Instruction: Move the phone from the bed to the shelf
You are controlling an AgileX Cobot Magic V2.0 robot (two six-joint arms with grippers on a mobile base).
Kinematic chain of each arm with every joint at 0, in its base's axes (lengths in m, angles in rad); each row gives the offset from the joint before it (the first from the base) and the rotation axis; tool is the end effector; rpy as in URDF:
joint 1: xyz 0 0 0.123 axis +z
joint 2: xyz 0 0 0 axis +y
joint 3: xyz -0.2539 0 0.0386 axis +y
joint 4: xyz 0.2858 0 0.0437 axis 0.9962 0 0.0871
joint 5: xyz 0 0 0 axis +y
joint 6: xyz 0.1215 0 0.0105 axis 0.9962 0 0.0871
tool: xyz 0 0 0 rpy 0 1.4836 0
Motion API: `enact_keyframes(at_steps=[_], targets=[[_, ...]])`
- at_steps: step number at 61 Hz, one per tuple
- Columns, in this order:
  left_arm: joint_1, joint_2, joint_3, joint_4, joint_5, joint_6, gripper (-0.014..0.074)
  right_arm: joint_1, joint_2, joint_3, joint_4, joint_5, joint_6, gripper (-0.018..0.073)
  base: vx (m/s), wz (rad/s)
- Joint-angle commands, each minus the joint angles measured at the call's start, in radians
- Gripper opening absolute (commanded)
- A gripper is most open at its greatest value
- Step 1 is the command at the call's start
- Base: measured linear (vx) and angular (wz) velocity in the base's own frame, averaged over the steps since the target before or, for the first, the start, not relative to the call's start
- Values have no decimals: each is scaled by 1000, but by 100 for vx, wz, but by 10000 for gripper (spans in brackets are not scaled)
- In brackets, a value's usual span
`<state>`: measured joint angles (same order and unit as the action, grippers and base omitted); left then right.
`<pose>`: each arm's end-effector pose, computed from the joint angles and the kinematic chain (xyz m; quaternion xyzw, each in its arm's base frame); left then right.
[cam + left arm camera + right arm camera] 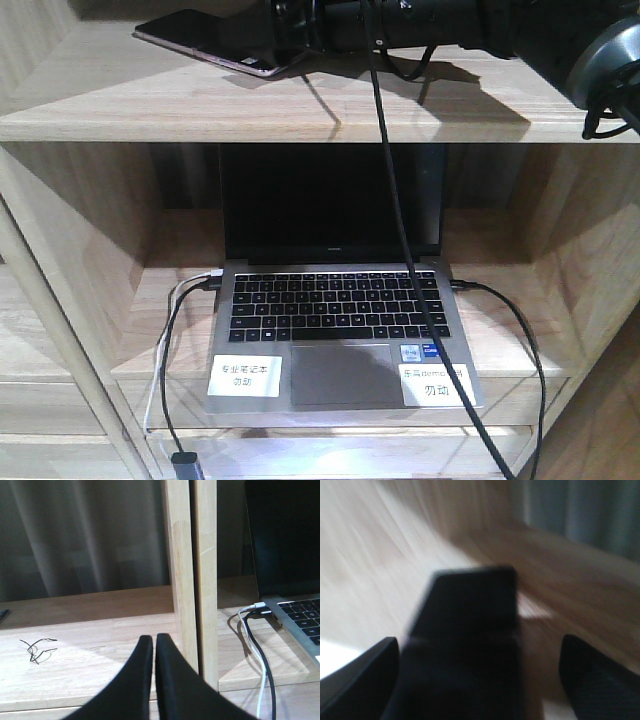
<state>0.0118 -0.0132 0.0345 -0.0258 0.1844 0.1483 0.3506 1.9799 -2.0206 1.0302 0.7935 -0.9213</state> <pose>0.1534 0.0012 0.1813 0.0431 0.7465 0.0429 0.6626 0.4540 0.2455 0.3624 -0.3384 0.7230 0.3409 0.4966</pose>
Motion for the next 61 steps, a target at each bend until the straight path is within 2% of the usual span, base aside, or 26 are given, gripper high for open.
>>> enact_keyframes(at_steps=[1, 22, 33, 50, 61], targets=[[-3, -13, -22, -9, -73, -6, 1, -5, -81, -32, 19, -39, 4, 606, 0, 0], [-3, -13, -22, -9, -73, -6, 1, -5, -149, -32, 4, 11, 9, 501, 0, 0], [-3, -13, -22, -9, -73, -6, 1, -20, -203, -29, -2, 46, 104, 409, 0, 0], [-3, -13, -22, -9, -73, -6, 1, -66, -288, -29, -5, 158, 125, 160, 0, 0], [-3, -13, -22, -9, -73, -6, 1, -66, -347, -29, -55, 202, 125, -16, 0, 0]])
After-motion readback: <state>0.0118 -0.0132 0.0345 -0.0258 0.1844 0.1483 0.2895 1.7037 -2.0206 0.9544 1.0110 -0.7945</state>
